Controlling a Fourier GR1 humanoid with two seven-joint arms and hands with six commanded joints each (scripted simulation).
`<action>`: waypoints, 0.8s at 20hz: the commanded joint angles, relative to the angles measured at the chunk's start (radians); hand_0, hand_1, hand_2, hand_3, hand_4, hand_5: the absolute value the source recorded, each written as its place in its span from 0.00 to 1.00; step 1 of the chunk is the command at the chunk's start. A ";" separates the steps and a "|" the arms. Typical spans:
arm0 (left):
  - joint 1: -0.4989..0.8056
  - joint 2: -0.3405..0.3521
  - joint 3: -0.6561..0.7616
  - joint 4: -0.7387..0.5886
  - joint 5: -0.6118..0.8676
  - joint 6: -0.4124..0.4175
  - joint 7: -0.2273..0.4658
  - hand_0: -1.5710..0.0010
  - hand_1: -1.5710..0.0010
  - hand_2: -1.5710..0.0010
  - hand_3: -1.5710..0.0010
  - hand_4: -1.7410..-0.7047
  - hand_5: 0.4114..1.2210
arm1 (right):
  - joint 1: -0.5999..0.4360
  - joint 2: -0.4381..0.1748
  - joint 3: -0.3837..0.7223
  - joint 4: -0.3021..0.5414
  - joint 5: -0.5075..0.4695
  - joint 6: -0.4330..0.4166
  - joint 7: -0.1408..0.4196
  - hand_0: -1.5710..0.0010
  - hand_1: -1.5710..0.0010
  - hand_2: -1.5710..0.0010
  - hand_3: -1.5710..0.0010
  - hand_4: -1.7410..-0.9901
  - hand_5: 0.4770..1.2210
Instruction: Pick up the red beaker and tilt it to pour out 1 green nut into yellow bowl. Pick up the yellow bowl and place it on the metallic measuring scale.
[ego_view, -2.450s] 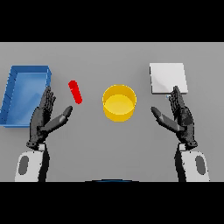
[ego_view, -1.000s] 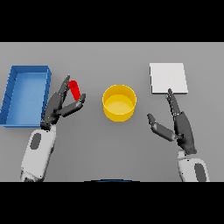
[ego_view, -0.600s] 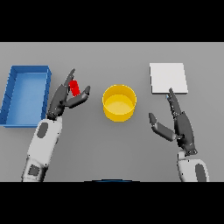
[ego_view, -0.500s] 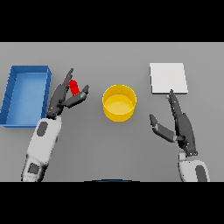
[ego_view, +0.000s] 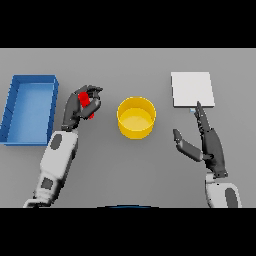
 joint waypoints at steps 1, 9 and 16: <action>-0.013 0.001 -0.008 0.012 -0.024 0.023 0.013 0.52 0.50 0.46 0.44 0.21 0.73 | -0.011 0.002 -0.003 -0.004 -0.008 0.002 0.005 1.00 1.00 1.00 1.00 0.67 0.23; -0.013 0.003 -0.033 0.003 -0.040 0.019 -0.021 0.09 0.08 0.08 0.11 0.15 0.94 | 0.009 0.011 0.008 -0.012 -0.019 0.014 -0.009 1.00 1.00 1.00 1.00 0.65 0.22; -0.015 0.020 -0.017 -0.129 0.070 -0.075 0.014 0.02 0.02 0.02 0.02 0.03 0.89 | -0.002 -0.004 0.009 -0.014 0.007 0.005 -0.008 1.00 1.00 1.00 1.00 0.68 0.23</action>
